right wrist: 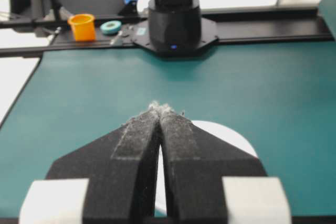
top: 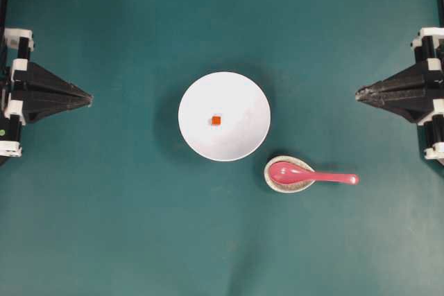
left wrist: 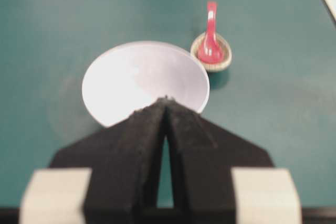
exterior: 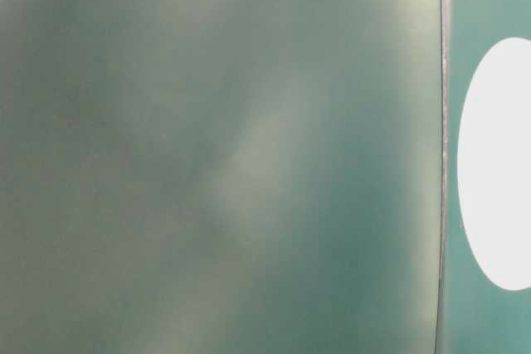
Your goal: Grip the spoon and scoop the red block from the bowl with right arm.
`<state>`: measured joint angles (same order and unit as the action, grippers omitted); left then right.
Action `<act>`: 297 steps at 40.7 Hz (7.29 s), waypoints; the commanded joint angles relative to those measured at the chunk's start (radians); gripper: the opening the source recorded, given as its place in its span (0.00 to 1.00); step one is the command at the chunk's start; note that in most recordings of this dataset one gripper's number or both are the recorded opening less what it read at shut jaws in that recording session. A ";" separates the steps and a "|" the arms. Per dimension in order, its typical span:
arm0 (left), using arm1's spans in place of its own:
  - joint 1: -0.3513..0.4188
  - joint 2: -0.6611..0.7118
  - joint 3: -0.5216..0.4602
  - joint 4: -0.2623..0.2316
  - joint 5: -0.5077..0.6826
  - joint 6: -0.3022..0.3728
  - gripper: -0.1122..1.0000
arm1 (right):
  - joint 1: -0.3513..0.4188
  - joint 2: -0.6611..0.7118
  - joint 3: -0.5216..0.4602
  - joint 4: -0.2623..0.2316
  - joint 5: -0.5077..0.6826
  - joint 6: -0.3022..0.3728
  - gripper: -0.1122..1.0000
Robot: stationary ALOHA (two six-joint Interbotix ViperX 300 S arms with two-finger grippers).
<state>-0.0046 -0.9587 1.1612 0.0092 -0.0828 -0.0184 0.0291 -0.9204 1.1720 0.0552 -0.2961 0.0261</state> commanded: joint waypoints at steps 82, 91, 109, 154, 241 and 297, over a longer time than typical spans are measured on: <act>-0.003 0.008 -0.034 0.002 0.164 0.006 0.10 | 0.598 0.715 0.209 0.704 -0.819 0.006 0.48; -0.003 0.008 -0.034 0.002 0.169 0.006 0.10 | 0.676 0.818 0.196 0.767 -0.881 0.005 0.48; -0.003 0.008 -0.034 0.002 0.178 0.005 0.10 | 0.733 0.928 0.181 0.801 -0.896 0.005 0.48; -0.002 0.008 -0.032 0.002 0.195 0.006 0.10 | 0.755 1.028 0.161 0.824 -0.815 0.008 0.48; -0.002 0.008 -0.032 0.002 0.235 0.005 0.10 | 0.781 1.032 0.184 0.821 -0.877 0.002 0.33; 0.018 0.008 -0.034 0.002 0.238 0.005 0.10 | 0.411 0.290 0.081 0.818 -0.224 -0.471 0.33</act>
<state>0.0123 -0.9587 1.1566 0.0077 0.1580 -0.0138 0.4985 -0.5844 1.2931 0.8744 -0.5952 -0.4126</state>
